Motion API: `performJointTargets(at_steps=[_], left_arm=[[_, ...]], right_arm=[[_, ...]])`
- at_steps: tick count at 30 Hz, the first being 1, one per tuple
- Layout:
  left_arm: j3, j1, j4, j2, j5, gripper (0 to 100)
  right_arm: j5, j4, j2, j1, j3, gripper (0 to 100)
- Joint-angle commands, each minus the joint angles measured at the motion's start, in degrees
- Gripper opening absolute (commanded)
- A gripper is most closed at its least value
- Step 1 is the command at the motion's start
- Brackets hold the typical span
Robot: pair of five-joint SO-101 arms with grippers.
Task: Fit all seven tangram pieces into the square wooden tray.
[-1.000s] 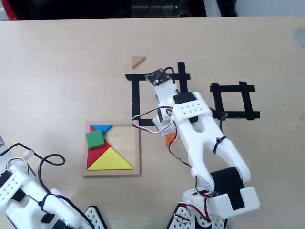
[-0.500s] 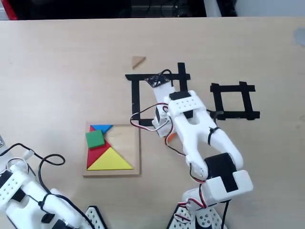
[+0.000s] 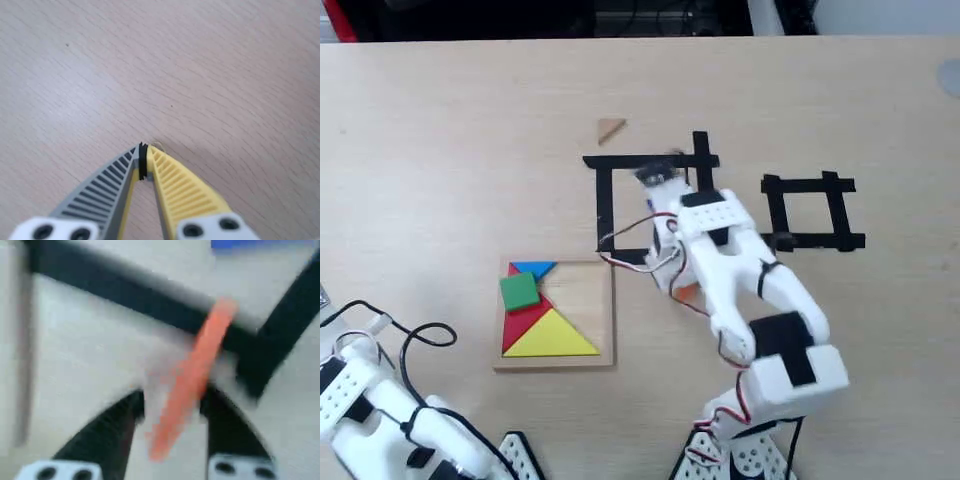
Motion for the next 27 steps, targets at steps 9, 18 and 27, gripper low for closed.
performJointTargets(at_steps=[9,18,27], left_arm=[[-0.13,0.04,-0.7,-0.88,0.53,3],[-0.13,0.04,-0.7,-0.88,0.53,3],[-0.13,0.04,-0.7,-0.88,0.53,3]], right_arm=[[3.08,1.32,-0.66,4.04,-1.27,21.9],[5.45,0.62,-0.66,4.84,-2.68,21.8],[0.97,-0.79,-0.57,-1.14,-4.44,21.8]])
